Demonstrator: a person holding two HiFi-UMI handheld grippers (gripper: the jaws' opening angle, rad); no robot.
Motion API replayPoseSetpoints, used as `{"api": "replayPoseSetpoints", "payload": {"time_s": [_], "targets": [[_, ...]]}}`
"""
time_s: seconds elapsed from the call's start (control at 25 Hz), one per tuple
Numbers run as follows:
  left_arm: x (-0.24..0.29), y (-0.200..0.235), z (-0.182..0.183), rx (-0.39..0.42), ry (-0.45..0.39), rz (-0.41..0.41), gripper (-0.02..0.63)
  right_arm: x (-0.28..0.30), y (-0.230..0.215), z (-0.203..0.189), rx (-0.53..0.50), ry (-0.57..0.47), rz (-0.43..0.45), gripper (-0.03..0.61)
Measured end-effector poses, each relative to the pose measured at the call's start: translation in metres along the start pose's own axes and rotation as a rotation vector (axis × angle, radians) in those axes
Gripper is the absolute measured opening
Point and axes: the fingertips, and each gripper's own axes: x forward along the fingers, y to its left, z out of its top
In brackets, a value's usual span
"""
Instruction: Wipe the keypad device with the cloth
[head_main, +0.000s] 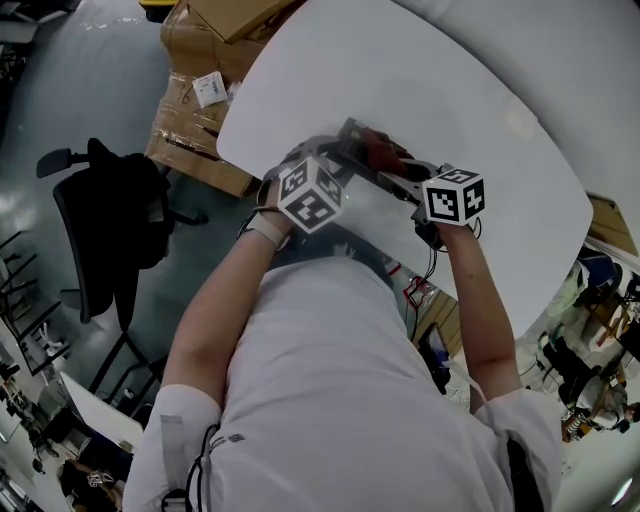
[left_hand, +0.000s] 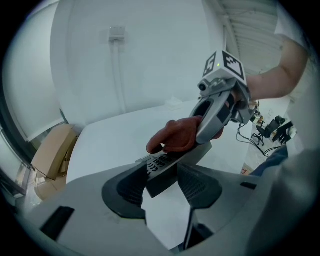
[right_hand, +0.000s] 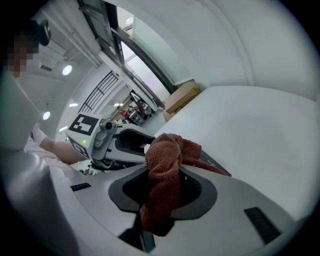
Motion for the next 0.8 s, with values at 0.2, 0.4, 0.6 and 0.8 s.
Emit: {"api": "replayPoseSetpoints", "payload": {"time_s": [0.2, 0.4, 0.6, 0.8], "targets": [[0.000, -0.001, 0.000, 0.007, -0.014, 0.001, 0.183, 0.013, 0.006, 0.004, -0.087, 0.085, 0.017, 0.115], [0.000, -0.001, 0.000, 0.014, -0.026, -0.005, 0.183, 0.023, 0.003, 0.007, -0.042, 0.144, 0.084, 0.115], [0.000, -0.002, 0.000, 0.021, -0.043, -0.004, 0.183, 0.035, -0.016, 0.012, -0.016, 0.168, 0.072, 0.115], [-0.002, -0.004, 0.000, 0.020, -0.044, -0.008, 0.183, 0.047, -0.038, 0.016, 0.005, 0.186, 0.048, 0.114]]}}
